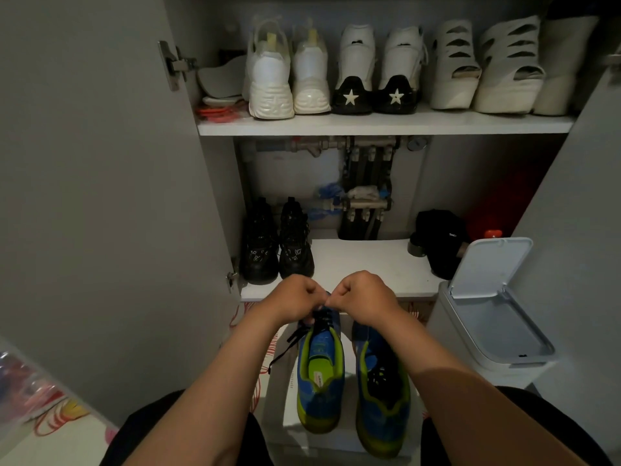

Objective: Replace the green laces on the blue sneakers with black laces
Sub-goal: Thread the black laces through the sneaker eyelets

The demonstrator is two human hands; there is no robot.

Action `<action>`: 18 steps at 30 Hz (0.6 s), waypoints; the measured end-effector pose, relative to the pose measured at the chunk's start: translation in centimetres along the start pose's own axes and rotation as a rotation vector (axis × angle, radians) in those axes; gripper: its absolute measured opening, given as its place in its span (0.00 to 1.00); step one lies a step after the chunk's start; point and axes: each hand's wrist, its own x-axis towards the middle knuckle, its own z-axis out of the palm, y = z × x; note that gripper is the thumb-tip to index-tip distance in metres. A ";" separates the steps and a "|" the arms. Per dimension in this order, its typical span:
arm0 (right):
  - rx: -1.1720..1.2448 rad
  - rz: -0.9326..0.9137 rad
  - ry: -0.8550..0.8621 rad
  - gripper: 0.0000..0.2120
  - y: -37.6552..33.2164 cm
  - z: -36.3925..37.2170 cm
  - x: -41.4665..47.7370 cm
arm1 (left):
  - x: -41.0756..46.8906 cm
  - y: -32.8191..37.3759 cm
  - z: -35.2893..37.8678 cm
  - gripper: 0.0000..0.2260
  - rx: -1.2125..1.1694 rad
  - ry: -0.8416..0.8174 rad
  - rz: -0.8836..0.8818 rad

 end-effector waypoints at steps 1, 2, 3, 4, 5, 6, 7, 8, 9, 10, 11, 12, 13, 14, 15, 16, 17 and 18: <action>-0.024 0.010 0.000 0.09 0.1 0.0 0.0 | 0.1 -0.2 -0.1 0.07 0.024 0.016 -0.014; -0.031 0.019 -0.017 0.10 0.1 0.1 -0.1 | 0.1 -0.4 -0.3 0.07 0.081 0.033 -0.016; -0.031 0.021 -0.044 0.09 0.1 0.2 -0.1 | 0.2 -0.7 -0.3 0.08 0.150 0.049 -0.024; -0.048 0.031 -0.084 0.08 0.1 0.4 -0.3 | 0.2 -0.9 -0.3 0.09 0.210 0.066 -0.037; -0.095 0.043 -0.125 0.09 0.1 0.5 -0.4 | 0.2 -1.1 -0.3 0.09 0.245 0.080 -0.048; -0.164 0.059 -0.164 0.12 0.1 0.7 -0.6 | 0.3 -1.4 -0.2 0.09 0.256 0.086 -0.054; -0.233 0.075 -0.194 0.15 0.2 1.0 -0.8 | 0.4 -1.6 -0.1 0.09 0.252 0.086 -0.060; -0.277 0.090 -0.219 0.17 0.3 1.2 -1.0 | 0.4 -1.8 0.1 0.08 0.239 0.085 -0.062; -0.297 0.098 -0.238 0.18 0.3 1.5 -1.1 | 0.4 -2.0 0.2 0.06 0.217 0.087 -0.063; -0.299 0.106 -0.257 0.17 0.3 1.7 -1.1 | 0.4 -2.2 0.4 0.05 0.193 0.095 -0.064; -0.288 0.115 -0.274 0.15 0.3 1.8 -1.1 | 0.3 -2.3 0.6 0.05 0.178 0.106 -0.068; -0.261 0.134 -0.290 0.13 0.3 1.9 -1.1 | 0.2 -2.5 0.9 0.05 0.170 0.118 -0.075; -0.223 0.158 -0.296 0.11 0.4 2.0 -0.9 | 0.1 -2.6 1.2 0.05 0.169 0.124 -0.083; -0.180 0.186 -0.294 0.10 0.5 2.1 -0.8 | 0.1 -2.8 1.5 0.06 0.173 0.124 -0.094; -0.145 0.211 -0.288 0.09 0.7 2.2 -0.7 | 0.0 -2.9 1.7 0.07 0.178 0.121 -0.104; -0.118 0.232 -0.286 0.08 0.9 2.2 -0.5 | 0.0 -3.0 2.0 0.07 0.179 0.116 -0.110; -0.094 0.251 -0.284 0.07 1.2 2.2 -0.4 | 0.0 -3.2 2.3 0.08 0.172 0.112 -0.110; -0.069 0.271 -0.280 0.08 1.4 2.1 -0.3 | 0.0 -3.4 2.7 0.07 0.161 0.111 -0.111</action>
